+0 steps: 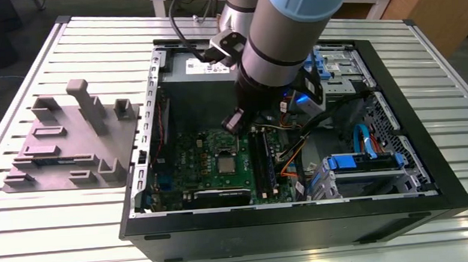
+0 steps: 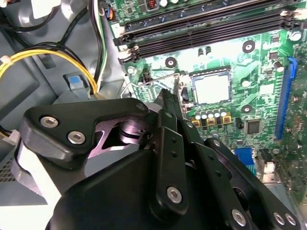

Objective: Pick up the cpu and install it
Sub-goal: 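Close the cpu cover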

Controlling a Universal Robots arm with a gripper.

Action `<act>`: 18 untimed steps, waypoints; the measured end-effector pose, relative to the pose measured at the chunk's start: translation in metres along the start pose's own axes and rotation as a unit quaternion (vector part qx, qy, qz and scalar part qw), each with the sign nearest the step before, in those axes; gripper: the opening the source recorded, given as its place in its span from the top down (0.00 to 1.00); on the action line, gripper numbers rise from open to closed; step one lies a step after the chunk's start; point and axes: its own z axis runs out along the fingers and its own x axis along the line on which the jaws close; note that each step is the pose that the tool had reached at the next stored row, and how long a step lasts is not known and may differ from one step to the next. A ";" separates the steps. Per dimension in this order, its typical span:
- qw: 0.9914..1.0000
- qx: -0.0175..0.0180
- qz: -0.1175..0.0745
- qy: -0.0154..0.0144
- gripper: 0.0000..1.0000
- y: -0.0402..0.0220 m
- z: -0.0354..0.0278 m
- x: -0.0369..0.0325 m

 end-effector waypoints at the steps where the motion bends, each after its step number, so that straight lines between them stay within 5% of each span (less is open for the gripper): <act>1: 1.000 0.000 0.000 0.000 0.90 -0.0007 0.0000 0.0007; 18: 1.000 0.000 -0.004 0.001 0.90 -0.0059 0.0004 0.0058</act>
